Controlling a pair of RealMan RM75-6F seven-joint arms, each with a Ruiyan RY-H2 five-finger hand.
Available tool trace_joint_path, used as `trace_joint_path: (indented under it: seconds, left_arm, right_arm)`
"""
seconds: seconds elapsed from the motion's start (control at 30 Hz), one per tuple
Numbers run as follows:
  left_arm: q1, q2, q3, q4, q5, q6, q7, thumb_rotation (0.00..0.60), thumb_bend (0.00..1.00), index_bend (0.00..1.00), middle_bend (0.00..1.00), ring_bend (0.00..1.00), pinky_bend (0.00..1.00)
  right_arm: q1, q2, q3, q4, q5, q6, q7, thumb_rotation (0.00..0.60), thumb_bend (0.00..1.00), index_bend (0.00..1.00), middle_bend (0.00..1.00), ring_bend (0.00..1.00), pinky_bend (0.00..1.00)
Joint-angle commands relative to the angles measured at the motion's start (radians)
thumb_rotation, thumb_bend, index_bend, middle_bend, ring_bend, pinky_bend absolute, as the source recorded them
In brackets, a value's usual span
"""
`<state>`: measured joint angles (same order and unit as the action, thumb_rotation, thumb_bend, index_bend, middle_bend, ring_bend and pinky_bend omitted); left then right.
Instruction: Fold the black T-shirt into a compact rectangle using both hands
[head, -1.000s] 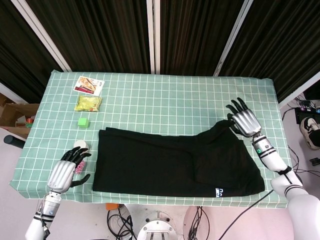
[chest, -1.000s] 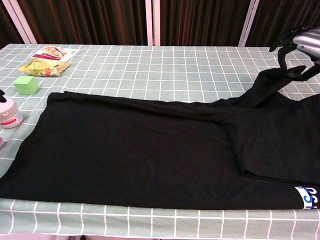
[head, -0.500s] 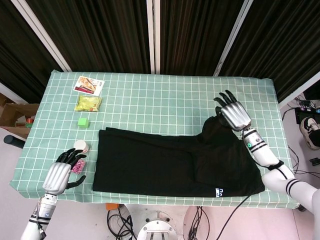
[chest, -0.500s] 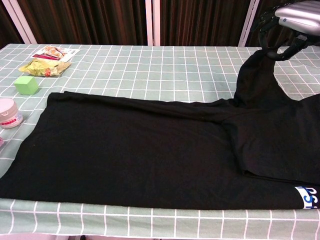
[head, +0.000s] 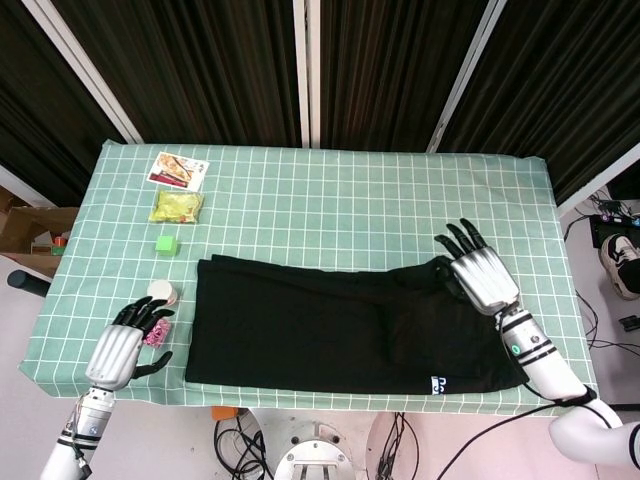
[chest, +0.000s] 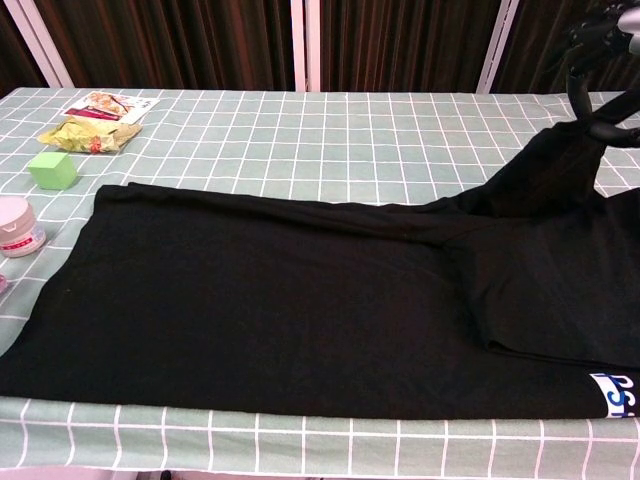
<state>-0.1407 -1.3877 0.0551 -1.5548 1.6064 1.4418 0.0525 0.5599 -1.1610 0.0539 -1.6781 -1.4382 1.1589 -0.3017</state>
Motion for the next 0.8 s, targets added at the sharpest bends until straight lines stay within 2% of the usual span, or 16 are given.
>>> trace_joint_path:
  seconds: [0.03,0.43,0.8]
  left_arm:
    - [0.000,-0.002,0.002,0.004,0.001,-0.002,-0.004,0.600,0.21,0.26,0.16,0.11,0.20]
    - [0.011,-0.005,0.007,0.027,0.005,0.008,-0.034,0.600,0.21,0.26,0.16,0.11,0.20]
    - [0.016,-0.017,0.010,0.048,0.009,0.008,-0.057,0.600,0.21,0.26,0.16,0.11,0.20]
  right_arm:
    - [-0.039,-0.014,-0.041,-0.041,-0.012,0.015,-0.075,0.600,0.48,0.66,0.21,0.05,0.00]
    - [-0.112,-0.140,-0.102,-0.047,-0.028,0.035,-0.164,0.600,0.48,0.65,0.21,0.02,0.00]
    - [-0.144,-0.159,-0.138,-0.026,-0.055,0.024,-0.206,0.600,0.48,0.63,0.20,0.00,0.00]
